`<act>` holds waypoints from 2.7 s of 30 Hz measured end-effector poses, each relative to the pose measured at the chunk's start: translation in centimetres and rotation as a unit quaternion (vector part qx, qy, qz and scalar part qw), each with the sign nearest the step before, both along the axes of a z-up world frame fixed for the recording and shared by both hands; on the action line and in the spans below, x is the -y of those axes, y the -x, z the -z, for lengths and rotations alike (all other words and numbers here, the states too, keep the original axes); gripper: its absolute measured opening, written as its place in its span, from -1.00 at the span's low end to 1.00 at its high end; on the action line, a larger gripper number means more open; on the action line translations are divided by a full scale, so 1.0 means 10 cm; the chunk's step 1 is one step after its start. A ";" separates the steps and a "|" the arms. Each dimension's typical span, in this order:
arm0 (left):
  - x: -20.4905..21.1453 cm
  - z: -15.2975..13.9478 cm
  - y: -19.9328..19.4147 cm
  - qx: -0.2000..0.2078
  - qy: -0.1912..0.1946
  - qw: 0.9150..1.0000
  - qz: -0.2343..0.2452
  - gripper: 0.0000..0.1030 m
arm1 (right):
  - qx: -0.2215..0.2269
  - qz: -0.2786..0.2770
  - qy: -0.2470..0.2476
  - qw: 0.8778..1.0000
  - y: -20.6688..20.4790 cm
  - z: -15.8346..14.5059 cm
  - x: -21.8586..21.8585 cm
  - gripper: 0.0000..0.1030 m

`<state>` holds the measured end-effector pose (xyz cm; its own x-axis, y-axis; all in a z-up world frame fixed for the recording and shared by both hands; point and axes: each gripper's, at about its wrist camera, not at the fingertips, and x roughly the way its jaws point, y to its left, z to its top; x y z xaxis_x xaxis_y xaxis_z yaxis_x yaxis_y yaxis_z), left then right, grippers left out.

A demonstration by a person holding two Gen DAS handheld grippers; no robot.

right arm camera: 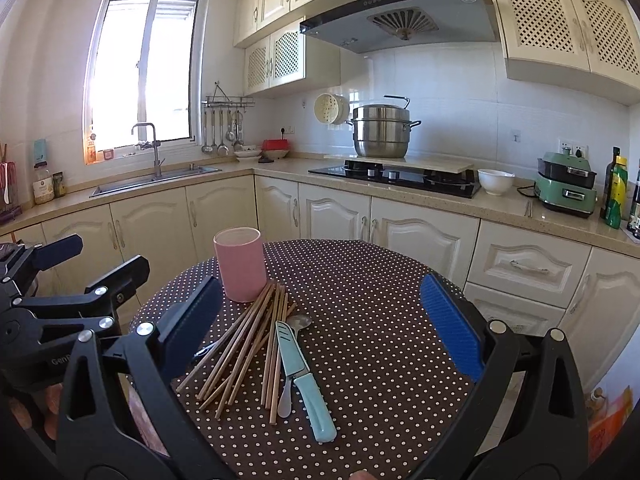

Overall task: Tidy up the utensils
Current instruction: 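Grasp the teal knife with the right gripper while the left gripper grasps a wooden chopstick, then lift the knife with the right gripper into the pink cup while the left lowers the chopstick in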

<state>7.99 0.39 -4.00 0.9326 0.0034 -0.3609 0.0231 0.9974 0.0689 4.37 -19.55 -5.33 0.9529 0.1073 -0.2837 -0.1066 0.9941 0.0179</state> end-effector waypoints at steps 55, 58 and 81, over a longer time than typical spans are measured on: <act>-0.28 1.57 -1.62 -0.367 0.123 0.916 0.106 -0.88 | -0.389 -0.193 0.090 0.896 -1.85 1.22 -0.35 -0.46; -0.32 1.58 -1.54 -0.368 0.120 0.916 0.108 -0.88 | -0.401 -0.196 0.093 0.890 -1.95 1.23 -0.36 -0.48; -0.16 1.54 -2.09 -0.375 0.104 0.917 0.094 -0.88 | -0.427 -0.201 0.073 0.878 -2.11 1.15 -0.40 -0.45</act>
